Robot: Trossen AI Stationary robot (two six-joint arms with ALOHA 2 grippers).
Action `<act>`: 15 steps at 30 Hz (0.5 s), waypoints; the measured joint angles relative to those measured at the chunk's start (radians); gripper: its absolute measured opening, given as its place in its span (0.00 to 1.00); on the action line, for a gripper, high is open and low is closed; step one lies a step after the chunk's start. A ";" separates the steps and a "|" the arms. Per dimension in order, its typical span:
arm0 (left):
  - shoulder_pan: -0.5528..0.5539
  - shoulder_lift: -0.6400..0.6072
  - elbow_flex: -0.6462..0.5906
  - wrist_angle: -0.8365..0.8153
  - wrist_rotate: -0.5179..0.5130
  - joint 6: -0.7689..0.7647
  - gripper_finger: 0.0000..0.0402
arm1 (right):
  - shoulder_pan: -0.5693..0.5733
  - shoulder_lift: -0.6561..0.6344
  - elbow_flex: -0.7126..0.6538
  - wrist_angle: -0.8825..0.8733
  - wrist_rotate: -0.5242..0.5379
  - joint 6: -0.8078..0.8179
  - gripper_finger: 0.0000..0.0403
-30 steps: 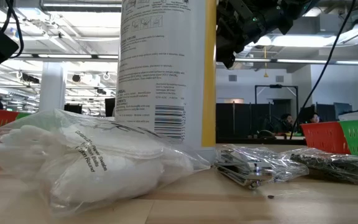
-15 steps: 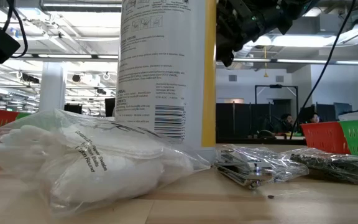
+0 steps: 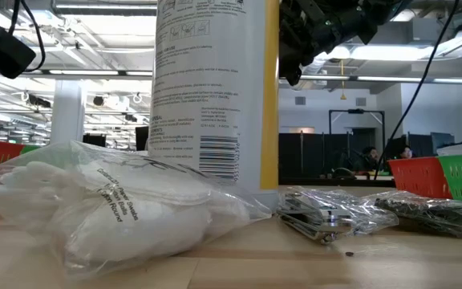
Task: Pick & Place Travel size toiletries
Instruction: Put the black hairbrush into the left red bin
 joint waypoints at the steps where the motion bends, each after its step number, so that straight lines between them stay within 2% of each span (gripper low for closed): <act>1: 0.000 0.007 0.000 0.000 0.000 0.000 0.26 | 0.001 0.000 0.000 0.001 0.000 0.000 0.34; 9: 0.000 0.023 0.000 0.000 -0.085 0.003 0.26 | 0.025 0.000 0.000 0.001 0.000 0.000 0.34; 15: 0.000 0.032 0.000 0.000 -0.173 0.007 0.33 | 0.051 0.000 0.000 0.001 0.000 0.000 0.34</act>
